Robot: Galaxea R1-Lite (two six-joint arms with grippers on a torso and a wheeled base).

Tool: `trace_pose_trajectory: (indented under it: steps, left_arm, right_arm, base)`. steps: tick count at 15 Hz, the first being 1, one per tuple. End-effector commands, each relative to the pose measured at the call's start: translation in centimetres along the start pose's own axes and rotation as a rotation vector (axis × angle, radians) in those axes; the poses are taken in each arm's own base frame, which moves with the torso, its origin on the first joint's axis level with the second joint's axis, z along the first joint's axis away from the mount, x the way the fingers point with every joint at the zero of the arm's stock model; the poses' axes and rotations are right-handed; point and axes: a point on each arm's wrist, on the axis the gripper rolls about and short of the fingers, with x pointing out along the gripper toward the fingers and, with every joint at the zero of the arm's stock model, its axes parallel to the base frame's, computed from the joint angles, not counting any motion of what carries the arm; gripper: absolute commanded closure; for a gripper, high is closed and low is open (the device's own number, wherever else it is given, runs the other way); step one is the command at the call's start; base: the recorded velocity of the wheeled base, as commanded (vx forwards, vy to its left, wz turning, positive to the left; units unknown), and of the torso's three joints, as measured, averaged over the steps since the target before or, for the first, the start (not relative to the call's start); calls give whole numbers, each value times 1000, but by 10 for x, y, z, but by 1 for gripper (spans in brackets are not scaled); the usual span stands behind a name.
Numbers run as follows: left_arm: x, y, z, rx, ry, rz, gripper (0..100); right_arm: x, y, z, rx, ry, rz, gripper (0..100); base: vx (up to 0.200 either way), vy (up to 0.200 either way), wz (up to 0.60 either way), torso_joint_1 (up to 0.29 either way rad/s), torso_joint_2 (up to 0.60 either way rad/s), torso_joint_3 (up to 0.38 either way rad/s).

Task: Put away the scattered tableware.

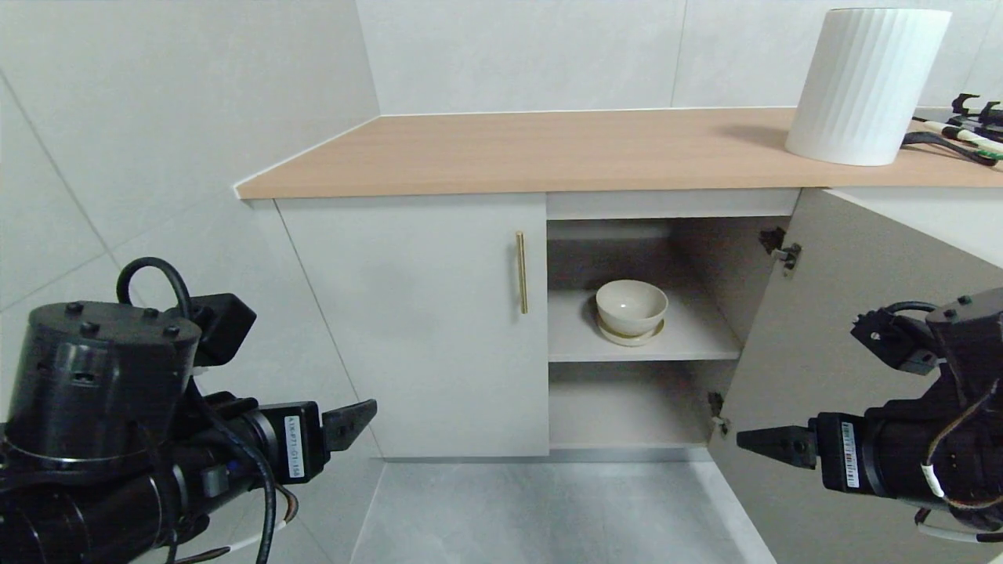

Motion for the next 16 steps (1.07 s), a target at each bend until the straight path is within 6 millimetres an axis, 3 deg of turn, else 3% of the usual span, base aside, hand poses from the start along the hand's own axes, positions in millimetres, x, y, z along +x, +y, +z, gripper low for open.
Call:
trace_pose_trajectory:
  steps: [1,8,12,16]
  left_arm:
    - [1,0,0,2,3,1,0]
    - [1,-1,-1,4,3,-1,0]
    - [1,0,-3,8,10,2,0]
    - [1,0,-2,8,9,1,0]
  right_arm:
    - [1,0,-1,-11,4,-2,0]
    - [2,-1,-2,-15,8,-5,0]
    - [0,-1,-2,-16,6,-3,0]
    - [-18,-6,-5,-16,4,-2,0]
  base:
    - [-200,0,0,2,7,2]
    - [-200,0,0,1,4,1]
    - [0,0,0,0,0,0]
    - [0,0,0,0,0,0]
